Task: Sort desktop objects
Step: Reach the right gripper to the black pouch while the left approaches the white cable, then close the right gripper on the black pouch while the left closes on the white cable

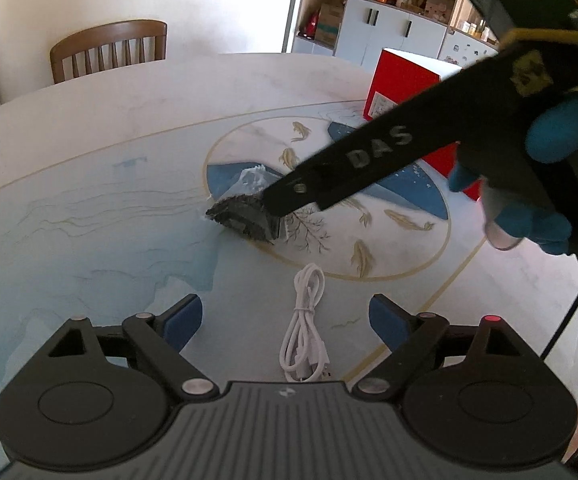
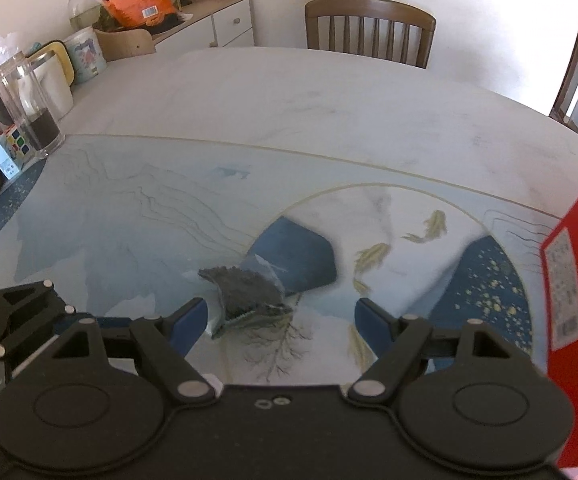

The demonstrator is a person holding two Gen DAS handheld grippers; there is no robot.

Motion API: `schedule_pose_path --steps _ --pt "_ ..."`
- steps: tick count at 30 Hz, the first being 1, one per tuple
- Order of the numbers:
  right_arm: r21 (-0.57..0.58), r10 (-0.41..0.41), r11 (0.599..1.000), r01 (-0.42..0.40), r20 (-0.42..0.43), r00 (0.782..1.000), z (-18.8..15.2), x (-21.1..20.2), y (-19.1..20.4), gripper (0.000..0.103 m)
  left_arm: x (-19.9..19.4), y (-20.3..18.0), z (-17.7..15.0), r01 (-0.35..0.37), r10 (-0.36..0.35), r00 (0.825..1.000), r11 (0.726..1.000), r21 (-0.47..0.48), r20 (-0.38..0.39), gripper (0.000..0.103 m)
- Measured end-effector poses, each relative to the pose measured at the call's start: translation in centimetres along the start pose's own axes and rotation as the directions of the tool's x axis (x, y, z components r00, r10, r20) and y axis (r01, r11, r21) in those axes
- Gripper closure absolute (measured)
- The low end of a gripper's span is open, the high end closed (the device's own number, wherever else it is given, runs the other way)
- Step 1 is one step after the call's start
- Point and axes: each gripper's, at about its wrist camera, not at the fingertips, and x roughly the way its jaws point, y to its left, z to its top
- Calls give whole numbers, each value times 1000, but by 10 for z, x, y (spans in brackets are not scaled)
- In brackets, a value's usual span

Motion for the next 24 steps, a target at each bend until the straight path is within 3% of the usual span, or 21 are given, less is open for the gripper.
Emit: schedule_pose_path --steps 13,15,19,24 --pt "-28 -9 1000 9 -32 999 4 28 9 28 5 0 -7 10 -11 999 1000 29 35 13" --pt "-30 -13 999 12 -36 999 4 31 8 28 6 -1 -7 11 -13 999 999 40 38 16" --pt "-33 -38 999 36 -42 998 3 35 7 30 7 -3 -8 -7 4 999 998 61 50 34" --pt "-44 -46 998 45 -38 998 2 35 8 32 7 -7 -7 -8 4 999 996 84 53 44"
